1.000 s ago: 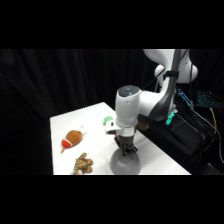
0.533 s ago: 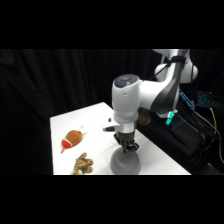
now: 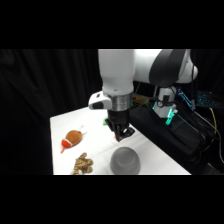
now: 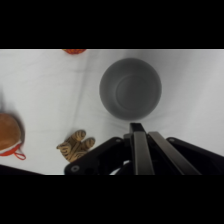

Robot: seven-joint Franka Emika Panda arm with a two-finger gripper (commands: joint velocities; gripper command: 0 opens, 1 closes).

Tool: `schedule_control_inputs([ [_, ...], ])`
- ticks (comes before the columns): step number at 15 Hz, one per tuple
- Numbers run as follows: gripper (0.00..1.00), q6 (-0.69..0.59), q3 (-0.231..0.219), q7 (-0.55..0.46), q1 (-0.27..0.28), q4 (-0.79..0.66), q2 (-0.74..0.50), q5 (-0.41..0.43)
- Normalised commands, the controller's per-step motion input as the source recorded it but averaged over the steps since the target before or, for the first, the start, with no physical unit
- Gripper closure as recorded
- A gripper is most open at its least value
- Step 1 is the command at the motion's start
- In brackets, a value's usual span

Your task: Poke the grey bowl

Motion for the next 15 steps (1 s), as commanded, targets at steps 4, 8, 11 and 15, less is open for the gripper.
schedule_control_inputs([
  [4, 0.74, -0.32, 0.007, -0.17, -0.046, 0.27, -0.07, 0.026],
  [8, 0.39, -0.27, -0.002, -0.11, -0.023, 0.24, -0.01, -0.029],
  [11, 0.05, -0.25, -0.009, -0.01, 0.01, 0.22, 0.02, -0.121],
  [15, 0.0, -0.19, -0.007, -0.05, -0.003, 0.19, 0.02, -0.063],
])
